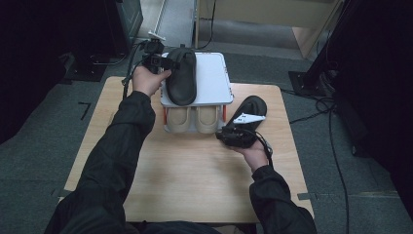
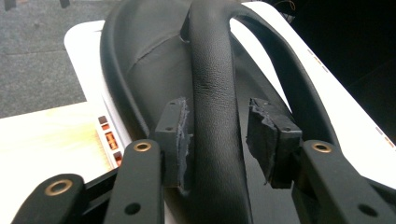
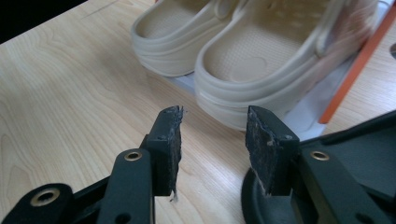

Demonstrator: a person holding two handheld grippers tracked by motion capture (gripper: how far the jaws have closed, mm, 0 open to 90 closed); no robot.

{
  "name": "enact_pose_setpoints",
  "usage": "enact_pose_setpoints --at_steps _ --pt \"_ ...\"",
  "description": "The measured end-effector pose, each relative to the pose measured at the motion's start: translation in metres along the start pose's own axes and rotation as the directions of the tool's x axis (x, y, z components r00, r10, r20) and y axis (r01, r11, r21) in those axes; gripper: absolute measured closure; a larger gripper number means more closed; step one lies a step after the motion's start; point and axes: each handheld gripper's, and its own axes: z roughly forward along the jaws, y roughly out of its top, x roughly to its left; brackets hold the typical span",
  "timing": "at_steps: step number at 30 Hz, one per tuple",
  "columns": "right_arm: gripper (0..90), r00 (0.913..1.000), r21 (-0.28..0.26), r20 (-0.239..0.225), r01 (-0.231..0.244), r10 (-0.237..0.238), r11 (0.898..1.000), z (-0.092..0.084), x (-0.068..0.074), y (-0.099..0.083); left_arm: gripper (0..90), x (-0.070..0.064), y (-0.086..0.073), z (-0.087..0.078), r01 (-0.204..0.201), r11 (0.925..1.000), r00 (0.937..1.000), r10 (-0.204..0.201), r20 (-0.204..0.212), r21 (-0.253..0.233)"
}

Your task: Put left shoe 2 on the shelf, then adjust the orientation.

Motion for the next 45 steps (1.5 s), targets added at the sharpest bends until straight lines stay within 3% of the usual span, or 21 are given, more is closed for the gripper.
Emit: enact_pose_setpoints --at_steps 2,6,11,18,21,27,31,37,40,45 --pt "56.2 1.0000 -0.002 0.007 -0.001 0.001 1.000 -0.002 -0.002 0.000 57.5 0.001 -0.002 -0.007 -0.018 0.9998 0.9997 0.018 -0.017 -0.009" --pt "56.0 0.9994 -0.006 0.034 -0.001 0.002 1.000 -0.007 -0.005 0.000 57.6 0.009 -0.008 -0.020 -0.026 0.9995 0.9996 0.026 -0.012 -0.020" --pt "55.9 0.9978 -0.014 0.066 -0.011 0.012 1.000 -0.012 -0.014 -0.001 57.1 0.025 -0.021 -0.035 -0.009 0.9994 1.0000 0.009 0.001 -0.033" --pt "55.2 0.9912 -0.031 0.128 -0.029 0.033 0.999 -0.025 -0.030 -0.003 55.2 0.035 -0.050 -0.053 -0.038 0.9985 0.9992 0.038 0.012 -0.039" --pt "54.3 0.9866 -0.042 0.155 -0.045 0.051 0.998 -0.032 -0.039 -0.006 54.4 0.044 -0.065 -0.058 -0.026 0.9991 0.9990 0.028 0.035 -0.033" --pt "50.7 0.9660 -0.063 0.229 -0.108 0.120 0.992 -0.040 -0.061 -0.012 55.5 0.059 -0.092 -0.054 -0.052 0.9985 0.9979 0.052 0.039 -0.020" --pt "49.4 0.9520 -0.066 0.263 -0.143 0.156 0.987 -0.042 -0.074 -0.015 54.8 0.062 -0.109 -0.050 -0.076 0.9971 0.9963 0.076 0.040 0.001" --pt "47.2 0.9422 -0.074 0.288 -0.156 0.171 0.985 -0.041 -0.085 -0.021 54.9 0.065 -0.128 -0.053 -0.059 0.9982 0.9959 0.059 0.068 -0.001" --pt "46.5 0.9276 -0.073 0.330 -0.159 0.174 0.985 -0.037 -0.092 -0.024 54.6 0.066 -0.138 -0.053 -0.068 0.9977 0.9955 0.068 0.067 -0.009" --pt "46.5 0.9139 -0.083 0.348 -0.191 0.209 0.978 -0.034 -0.100 -0.027 54.1 0.068 -0.153 -0.049 -0.057 0.9981 0.9950 0.059 0.081 -0.021"
